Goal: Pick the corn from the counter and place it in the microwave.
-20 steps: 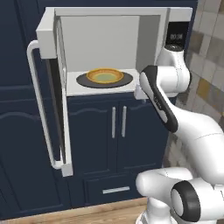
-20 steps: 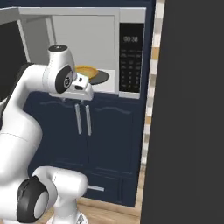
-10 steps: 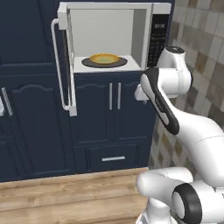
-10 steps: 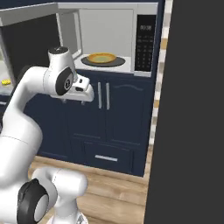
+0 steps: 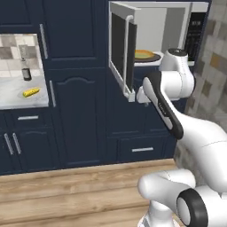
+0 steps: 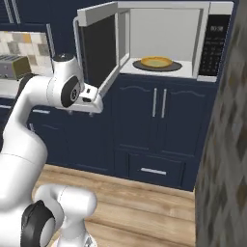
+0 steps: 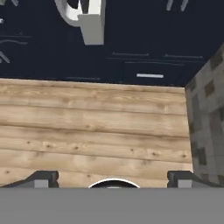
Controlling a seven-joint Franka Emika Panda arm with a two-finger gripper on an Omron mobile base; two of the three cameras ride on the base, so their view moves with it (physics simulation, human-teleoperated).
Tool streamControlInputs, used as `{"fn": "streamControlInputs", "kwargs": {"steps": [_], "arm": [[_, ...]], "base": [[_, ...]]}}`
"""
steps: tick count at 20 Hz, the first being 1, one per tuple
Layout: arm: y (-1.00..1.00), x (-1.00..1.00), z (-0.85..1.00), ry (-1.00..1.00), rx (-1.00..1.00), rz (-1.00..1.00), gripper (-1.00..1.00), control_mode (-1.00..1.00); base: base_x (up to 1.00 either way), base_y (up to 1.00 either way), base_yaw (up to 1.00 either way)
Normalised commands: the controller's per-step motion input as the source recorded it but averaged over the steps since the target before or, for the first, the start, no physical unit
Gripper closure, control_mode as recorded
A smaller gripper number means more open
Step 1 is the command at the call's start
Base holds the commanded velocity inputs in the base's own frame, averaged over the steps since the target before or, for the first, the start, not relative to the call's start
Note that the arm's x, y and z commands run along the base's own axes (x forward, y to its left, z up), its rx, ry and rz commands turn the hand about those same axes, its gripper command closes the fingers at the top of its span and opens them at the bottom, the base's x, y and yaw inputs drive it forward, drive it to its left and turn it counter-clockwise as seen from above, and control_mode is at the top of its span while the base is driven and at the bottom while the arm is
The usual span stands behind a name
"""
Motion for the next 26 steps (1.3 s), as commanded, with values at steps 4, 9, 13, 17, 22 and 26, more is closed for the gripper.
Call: {"fn": "streamControlInputs", "kwargs": {"steps": [4, 9, 13, 17, 22, 26], "arm": [[0.0, 0.0, 0.0, 0.0, 0.0, 0.0, -1.0, 1.0], [0.0, 0.0, 0.0, 0.0, 0.0, 0.0, -1.0, 1.0], [0.0, 0.0, 0.0, 0.0, 0.0, 0.0, -1.0, 1.0], [0.0, 0.0, 0.0, 0.0, 0.0, 0.0, -1.0, 1.0], [0.0, 0.0, 0.0, 0.0, 0.0, 0.0, -1.0, 1.0], [0.0, 0.0, 0.0, 0.0, 0.0, 0.0, -1.0, 1.0]], "base": [[0.4, 1.0, 0.0], [0.78, 1.0, 0.0], [1.0, 1.0, 0.0], [1.0, 1.0, 0.01], [1.0, 0.83, 0.16], [1.0, 1.0, -0.01]]}}
